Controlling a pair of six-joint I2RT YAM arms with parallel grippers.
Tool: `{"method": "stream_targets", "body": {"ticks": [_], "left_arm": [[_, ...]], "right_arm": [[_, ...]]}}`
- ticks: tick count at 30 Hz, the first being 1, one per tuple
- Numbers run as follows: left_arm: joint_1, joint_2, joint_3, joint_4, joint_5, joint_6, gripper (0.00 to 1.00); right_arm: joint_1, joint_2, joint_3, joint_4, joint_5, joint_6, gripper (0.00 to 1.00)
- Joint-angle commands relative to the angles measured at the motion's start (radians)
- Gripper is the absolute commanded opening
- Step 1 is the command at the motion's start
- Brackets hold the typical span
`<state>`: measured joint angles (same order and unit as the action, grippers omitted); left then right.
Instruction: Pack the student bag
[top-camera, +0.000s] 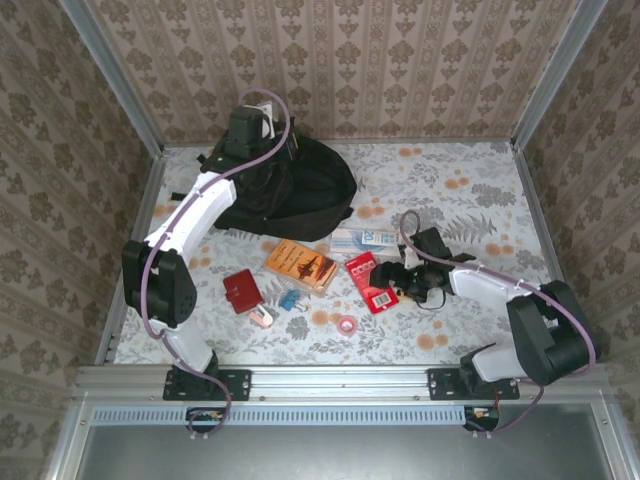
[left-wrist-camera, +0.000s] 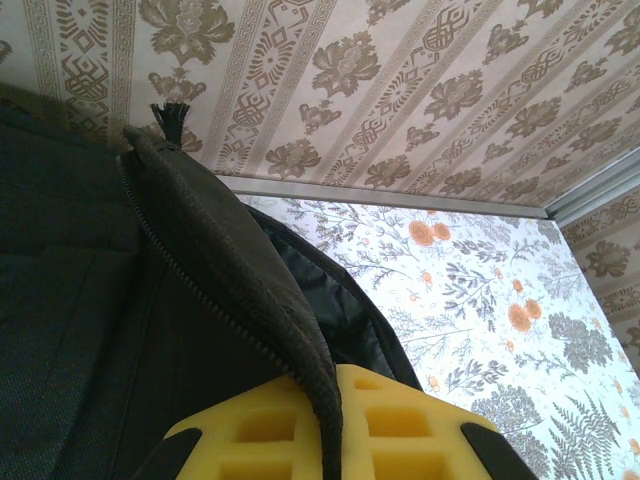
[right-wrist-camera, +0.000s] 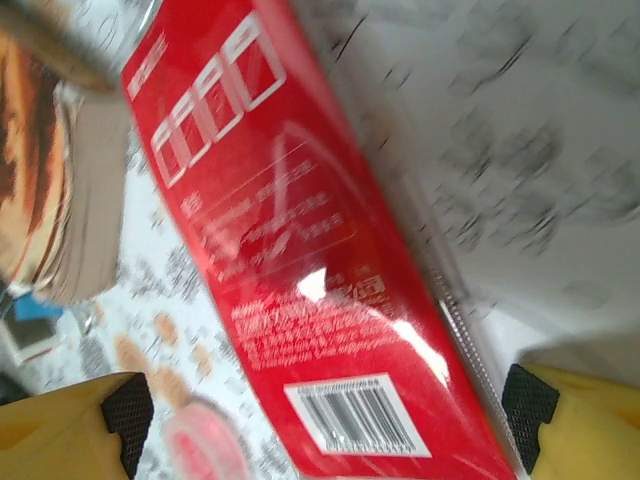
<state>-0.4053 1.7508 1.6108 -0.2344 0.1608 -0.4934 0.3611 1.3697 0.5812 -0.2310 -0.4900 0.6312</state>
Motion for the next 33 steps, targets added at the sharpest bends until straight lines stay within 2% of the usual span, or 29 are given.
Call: {"method": "stream_targets", "body": {"ticks": [1,9,13,22,25,33], "left_arm": [[-0.006,-0.033,0.014,0.035,0.011,0.022,0.0],[-0.007,-0.031,0.012,0.035,0.008,0.025,0.0],[-0.01,-0.027,0.013,0.034,0.011,0.026,0.0],[-0.017,-0.015,0.017,0.031,0.017,0.026,0.0],[-0.017,-0.017,0.018,0.029,0.015,0.029,0.0],[-0.017,-0.018,0.019,0.028,0.011,0.03,0.0]], "right_arm": [[0.044,-0.016,-0.038,0.04,-0.118,0.095,0.93],[0.156,0.186,0.086,0.22,-0.14,0.191,0.93],[0.173,0.191,0.093,0.289,-0.119,0.235,0.92],[0.112,0.077,0.059,0.141,0.097,0.204,0.85],[0.101,0.084,0.076,0.108,0.132,0.187,0.84],[0.098,0.193,0.143,0.095,0.108,0.17,0.84]]}}
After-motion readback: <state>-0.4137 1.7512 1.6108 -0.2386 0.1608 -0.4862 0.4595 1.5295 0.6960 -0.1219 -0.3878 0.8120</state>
